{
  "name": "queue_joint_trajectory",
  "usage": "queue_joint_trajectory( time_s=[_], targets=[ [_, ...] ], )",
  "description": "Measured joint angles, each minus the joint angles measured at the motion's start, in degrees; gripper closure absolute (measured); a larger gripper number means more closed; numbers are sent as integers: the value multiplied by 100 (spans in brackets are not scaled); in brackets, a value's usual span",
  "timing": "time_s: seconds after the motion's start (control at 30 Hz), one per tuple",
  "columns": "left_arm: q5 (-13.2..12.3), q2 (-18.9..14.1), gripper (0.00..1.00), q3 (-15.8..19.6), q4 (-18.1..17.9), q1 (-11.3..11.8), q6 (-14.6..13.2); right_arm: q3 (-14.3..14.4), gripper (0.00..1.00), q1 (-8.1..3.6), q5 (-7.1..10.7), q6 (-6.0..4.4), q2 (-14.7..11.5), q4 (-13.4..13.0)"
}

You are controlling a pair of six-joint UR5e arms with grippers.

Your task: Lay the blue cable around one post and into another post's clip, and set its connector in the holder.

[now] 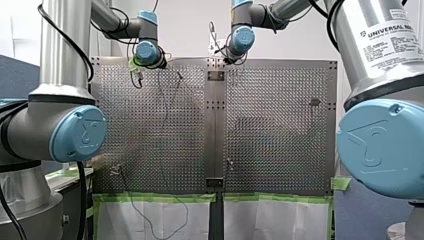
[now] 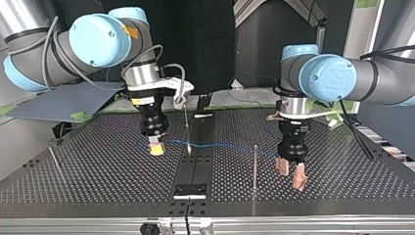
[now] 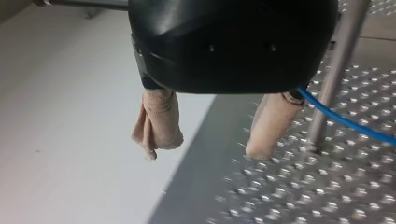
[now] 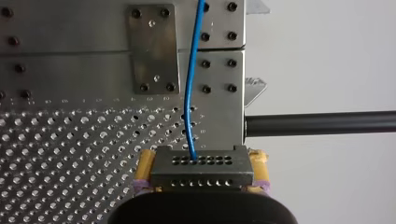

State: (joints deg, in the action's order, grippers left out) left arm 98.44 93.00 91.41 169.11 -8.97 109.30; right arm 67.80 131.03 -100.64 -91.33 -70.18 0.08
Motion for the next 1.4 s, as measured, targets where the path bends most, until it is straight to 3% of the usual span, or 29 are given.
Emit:
queue_joint_trajectory(
  time_s=[0.17,0.4,0.63,0.77,1.07,1.4],
  targets=[
    [-246,165,0,-18,207,78,-1,-239,100,-93,46,0,47,30],
    [-559,321,0,-28,205,205,-5,-635,100,-236,106,7,146,14],
    [-802,540,0,-212,290,339,-115,-812,100,-286,128,30,308,4],
    [-847,649,0,-335,326,383,-131,-821,100,-301,166,40,330,-44],
    [-858,682,0,-451,109,422,142,-824,100,-324,231,50,506,-123],
    [-793,699,0,-452,119,350,138,-823,100,-514,114,49,764,-129]
  ],
)
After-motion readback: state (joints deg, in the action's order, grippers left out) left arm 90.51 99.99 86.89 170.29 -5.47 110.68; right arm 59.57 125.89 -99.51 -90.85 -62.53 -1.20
